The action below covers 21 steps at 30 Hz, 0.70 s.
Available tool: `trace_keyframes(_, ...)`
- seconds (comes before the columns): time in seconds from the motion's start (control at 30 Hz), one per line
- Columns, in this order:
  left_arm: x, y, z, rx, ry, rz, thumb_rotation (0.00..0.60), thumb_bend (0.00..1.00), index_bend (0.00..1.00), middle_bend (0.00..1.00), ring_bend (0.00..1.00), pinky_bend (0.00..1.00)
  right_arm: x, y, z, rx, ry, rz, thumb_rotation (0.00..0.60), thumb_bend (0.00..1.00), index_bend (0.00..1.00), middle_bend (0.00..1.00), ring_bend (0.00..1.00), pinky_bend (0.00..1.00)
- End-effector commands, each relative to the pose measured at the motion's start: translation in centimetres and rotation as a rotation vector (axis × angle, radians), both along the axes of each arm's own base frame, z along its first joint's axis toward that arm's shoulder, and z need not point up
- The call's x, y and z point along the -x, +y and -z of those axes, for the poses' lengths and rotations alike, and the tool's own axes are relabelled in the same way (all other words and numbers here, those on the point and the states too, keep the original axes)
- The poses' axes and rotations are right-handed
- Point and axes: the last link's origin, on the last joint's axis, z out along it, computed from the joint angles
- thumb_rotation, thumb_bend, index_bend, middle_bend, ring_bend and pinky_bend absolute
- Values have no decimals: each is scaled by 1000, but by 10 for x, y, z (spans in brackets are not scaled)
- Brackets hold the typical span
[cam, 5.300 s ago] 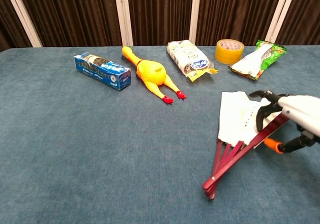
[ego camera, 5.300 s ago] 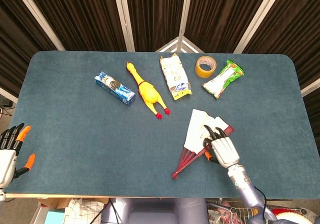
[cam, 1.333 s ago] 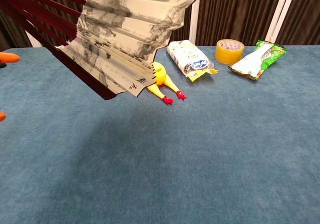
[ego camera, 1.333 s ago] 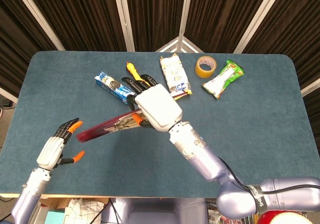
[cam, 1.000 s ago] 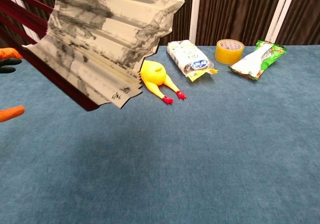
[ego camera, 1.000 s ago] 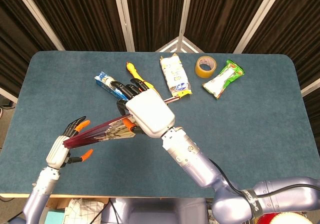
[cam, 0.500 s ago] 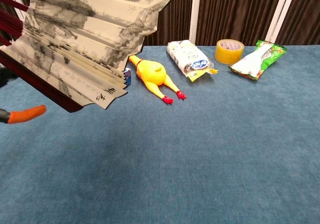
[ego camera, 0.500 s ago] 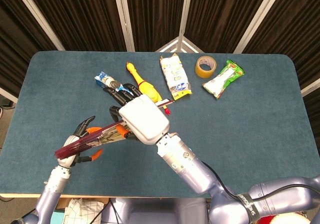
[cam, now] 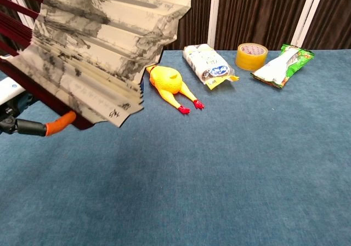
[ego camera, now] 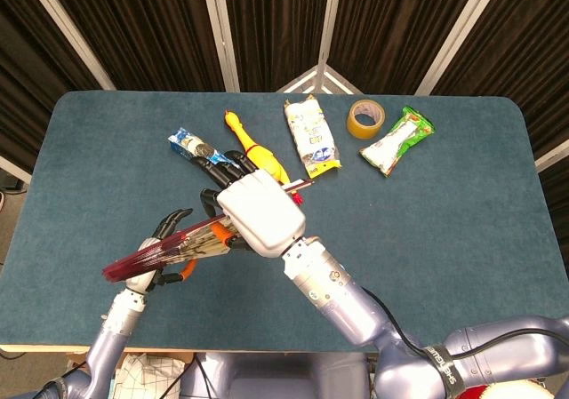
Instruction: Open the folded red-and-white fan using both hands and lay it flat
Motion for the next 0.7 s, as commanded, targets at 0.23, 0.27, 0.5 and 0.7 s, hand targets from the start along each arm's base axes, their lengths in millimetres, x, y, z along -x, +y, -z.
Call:
trace_keyframes(0.23, 3, 7, -5, -52, 15, -14, 600, 603, 580, 155, 0, 39, 13, -7, -9, 28, -4, 35, 600, 452, 1000, 161, 254, 163)
trace_keyframes(0.27, 4, 7, -8, -66, 20, -14, 600, 603, 579, 155, 0, 39, 16, -10, -12, 36, -7, 47, 600, 452, 1000, 161, 254, 163)
trace_keyframes(0.5, 13, 12, -24, -145, 43, -14, 600, 603, 574, 155, 0, 39, 34, -22, -26, 89, 8, 89, 600, 453, 1000, 161, 254, 163)
trace_keyframes(0.7, 23, 23, -36, -224, 87, -16, 600, 603, 564, 154, 0, 39, 52, -30, -39, 109, -9, 131, 600, 454, 1000, 161, 254, 163)
